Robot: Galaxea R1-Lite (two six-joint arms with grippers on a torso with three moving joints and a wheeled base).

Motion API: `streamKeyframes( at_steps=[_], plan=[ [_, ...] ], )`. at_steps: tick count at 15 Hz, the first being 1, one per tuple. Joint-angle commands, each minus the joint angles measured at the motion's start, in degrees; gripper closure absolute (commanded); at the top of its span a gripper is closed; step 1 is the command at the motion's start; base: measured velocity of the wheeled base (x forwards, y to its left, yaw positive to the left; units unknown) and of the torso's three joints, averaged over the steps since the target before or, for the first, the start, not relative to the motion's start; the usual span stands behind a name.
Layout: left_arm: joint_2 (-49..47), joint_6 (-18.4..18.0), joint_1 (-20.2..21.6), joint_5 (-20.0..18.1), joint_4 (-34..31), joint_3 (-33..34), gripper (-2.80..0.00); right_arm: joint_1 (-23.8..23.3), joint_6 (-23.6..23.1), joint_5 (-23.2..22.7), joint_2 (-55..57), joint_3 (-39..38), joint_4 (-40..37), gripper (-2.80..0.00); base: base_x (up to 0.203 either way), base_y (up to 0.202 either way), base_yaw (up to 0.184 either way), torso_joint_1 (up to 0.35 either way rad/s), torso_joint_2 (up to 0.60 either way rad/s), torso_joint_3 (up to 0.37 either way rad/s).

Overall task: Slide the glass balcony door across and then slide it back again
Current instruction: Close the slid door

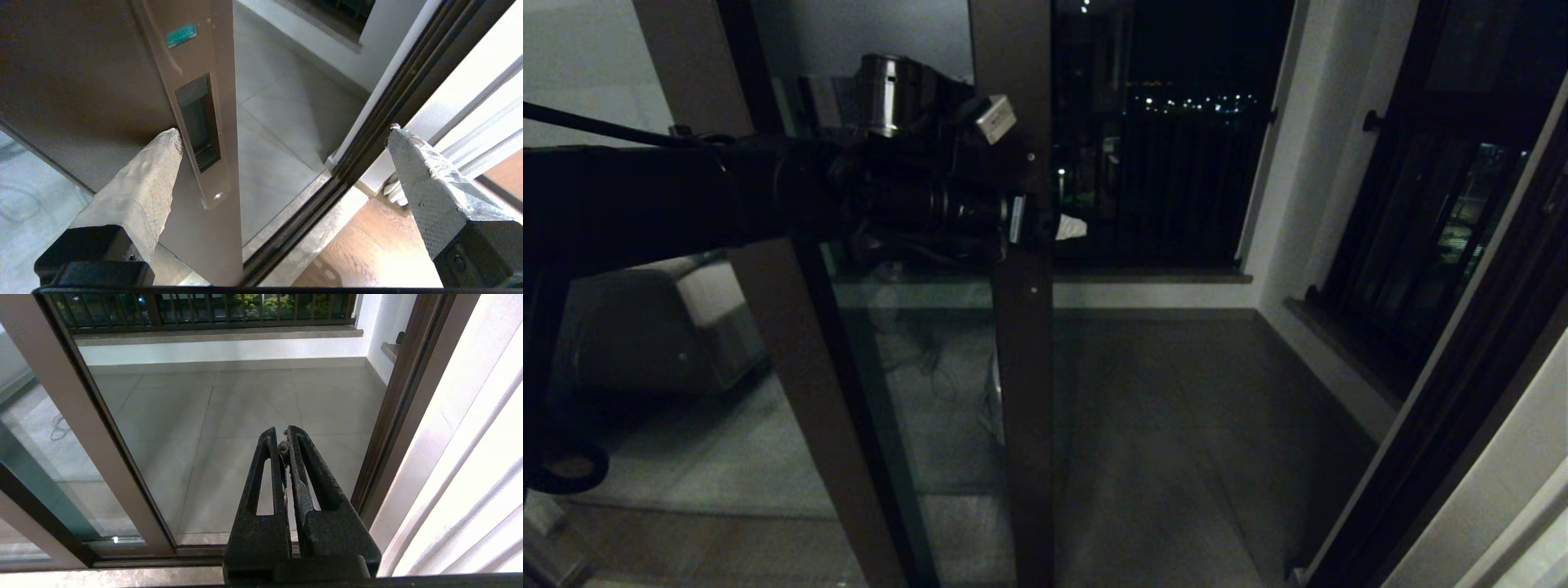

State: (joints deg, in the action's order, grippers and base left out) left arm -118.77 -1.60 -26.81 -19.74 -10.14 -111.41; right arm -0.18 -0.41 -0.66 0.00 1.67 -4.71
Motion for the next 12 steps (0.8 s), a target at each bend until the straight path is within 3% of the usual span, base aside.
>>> streamKeyframes(
  at_steps=[1, 12],
  plan=[
    [-1.3, 0.0, -0.8, 0.0, -0.2, -0.7, -2.8, 0.0, 0.1, 0.0, 0.0, 0.0, 0.0, 0.0, 0.0, 0.0, 0.0, 0.0, 0.0, 0.0],
    [-3.7, 0.1, -3.8, 2.4, 3.8, -1.4, -2.8, 0.0, 0.0, 0.0, 0.1, 0.0, 0.0, 0.0, 0.0, 0.0, 0.0, 0.0, 0.0, 0.0]
  ],
)
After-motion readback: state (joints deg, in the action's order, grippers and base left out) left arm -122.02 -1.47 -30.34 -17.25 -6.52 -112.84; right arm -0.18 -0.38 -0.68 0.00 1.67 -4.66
